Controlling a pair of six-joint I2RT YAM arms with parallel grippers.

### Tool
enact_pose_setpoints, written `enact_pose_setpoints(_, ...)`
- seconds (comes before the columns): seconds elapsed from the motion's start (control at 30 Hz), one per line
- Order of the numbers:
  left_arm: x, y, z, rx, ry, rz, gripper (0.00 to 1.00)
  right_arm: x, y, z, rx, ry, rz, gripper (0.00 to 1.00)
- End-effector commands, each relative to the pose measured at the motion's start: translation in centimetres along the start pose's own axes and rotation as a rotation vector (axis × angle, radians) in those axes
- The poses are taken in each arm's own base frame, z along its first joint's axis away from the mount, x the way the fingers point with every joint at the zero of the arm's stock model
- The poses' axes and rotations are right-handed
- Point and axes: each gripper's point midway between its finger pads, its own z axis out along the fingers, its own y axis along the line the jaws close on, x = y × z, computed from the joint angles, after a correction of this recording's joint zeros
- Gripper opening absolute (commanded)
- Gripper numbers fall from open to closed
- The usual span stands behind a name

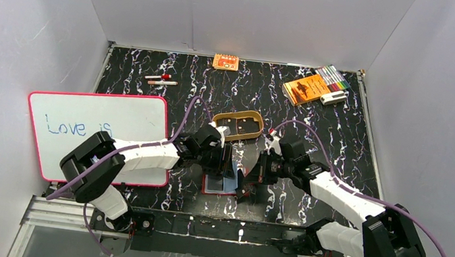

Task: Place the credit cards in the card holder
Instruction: Turn over the card slot in the card holder.

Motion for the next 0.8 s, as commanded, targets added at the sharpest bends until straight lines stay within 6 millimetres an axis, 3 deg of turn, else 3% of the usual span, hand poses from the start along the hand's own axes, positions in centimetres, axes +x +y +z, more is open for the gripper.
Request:
enact_pose_setpoints(0.0,-0.8,-1.6,-0.3,0.046,-0.008,0.023,0.5,-0.9,1.5,0.0,-0.061,-0.023,-0.032,0.0)
enact_pose_setpoints(0.33,-0.8,-2.8,-1.0,0.107,-0.014,0.02,0.56,-0.8,1.2,0.1,-0.05,-0.028,-0.017,0.0)
enact_pose_setpoints(0.57,-0.3,-2.4,-0.5,0.101,0.002,0.011,0.55,-0.8,1.3,0.1,-0.051,-0.029,-0.015,0.0)
enact_pose_setpoints(0.7,-0.1,-1.7,0.0,0.077,0.01,0.007,0.5,-0.7,1.1,0.0,-0.04,-0.03,-0.013,0.0)
enact_pose_setpoints(0.77,0.0,-1.1,0.2,0.05,0.013,0.003,0.41,-0.6,0.8,-0.1,-0.023,-0.034,-0.013,0.0)
